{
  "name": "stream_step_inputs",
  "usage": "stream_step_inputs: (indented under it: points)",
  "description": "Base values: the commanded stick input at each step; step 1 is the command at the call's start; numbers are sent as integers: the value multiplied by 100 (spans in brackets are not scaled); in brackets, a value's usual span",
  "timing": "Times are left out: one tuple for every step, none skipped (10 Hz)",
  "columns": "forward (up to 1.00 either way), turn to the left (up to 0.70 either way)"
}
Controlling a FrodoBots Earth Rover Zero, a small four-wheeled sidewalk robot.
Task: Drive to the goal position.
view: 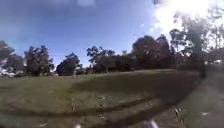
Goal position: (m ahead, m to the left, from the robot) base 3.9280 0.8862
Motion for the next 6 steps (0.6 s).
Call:
stream_step_inputs:
  points:
    - [70, 0]
    - [70, 0]
    - [70, 0]
    - [70, 0]
    - [70, 0]
    - [70, 0]
